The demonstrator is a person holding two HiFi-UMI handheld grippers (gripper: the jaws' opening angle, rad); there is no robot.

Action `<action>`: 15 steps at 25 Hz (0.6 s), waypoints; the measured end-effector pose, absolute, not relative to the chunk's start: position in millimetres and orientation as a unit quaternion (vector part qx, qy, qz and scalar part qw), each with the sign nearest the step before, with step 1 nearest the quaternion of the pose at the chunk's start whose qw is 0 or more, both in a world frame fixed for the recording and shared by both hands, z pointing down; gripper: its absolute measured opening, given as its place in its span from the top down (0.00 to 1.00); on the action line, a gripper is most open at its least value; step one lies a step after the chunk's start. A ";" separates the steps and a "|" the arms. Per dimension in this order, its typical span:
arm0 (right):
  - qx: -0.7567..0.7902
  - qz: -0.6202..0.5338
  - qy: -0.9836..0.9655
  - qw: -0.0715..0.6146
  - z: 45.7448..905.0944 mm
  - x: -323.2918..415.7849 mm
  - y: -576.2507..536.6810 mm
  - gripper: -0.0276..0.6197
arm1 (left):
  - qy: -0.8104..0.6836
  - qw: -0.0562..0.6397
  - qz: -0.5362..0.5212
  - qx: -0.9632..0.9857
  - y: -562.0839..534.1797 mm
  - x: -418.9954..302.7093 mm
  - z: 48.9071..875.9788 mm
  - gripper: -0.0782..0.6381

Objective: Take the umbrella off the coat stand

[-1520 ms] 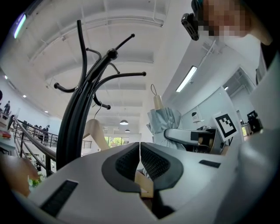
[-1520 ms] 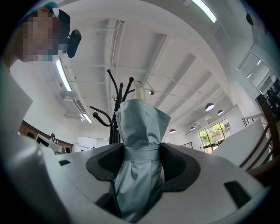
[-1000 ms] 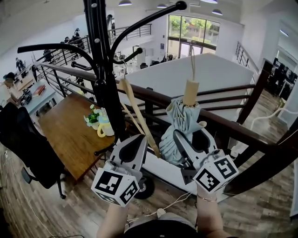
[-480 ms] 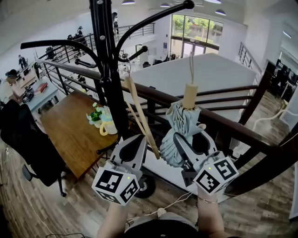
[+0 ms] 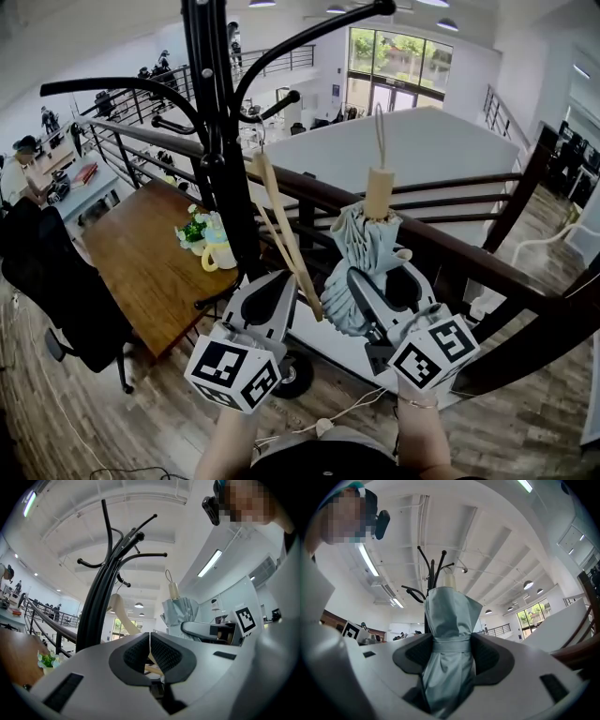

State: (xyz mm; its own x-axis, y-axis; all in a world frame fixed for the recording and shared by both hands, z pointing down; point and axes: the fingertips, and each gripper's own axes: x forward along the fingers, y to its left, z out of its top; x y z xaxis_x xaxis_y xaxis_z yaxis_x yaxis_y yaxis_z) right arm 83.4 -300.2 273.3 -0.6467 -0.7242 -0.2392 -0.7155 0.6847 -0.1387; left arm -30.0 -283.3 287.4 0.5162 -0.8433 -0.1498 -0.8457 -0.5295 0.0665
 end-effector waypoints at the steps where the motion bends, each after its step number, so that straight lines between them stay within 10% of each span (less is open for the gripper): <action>1: -0.396 -0.017 0.908 0.138 274.3 82.9 -300.6 0.54 | 0.484 0.007 0.081 -0.871 -283.1 -29.1 288.3 0.86; 15: -0.383 -0.017 0.914 0.136 278.2 77.3 -302.6 0.54 | 0.494 0.007 0.091 -0.864 -281.2 -32.3 283.5 0.86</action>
State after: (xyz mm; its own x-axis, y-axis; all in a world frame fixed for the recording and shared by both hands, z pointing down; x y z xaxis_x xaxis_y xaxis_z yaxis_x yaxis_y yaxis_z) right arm 77.3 -302.6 278.2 -0.6705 -0.7038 -0.2347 -0.6943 0.7067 -0.1357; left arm -32.3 -281.2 283.5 0.4948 -0.8533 -0.1643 -0.8560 -0.5112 0.0771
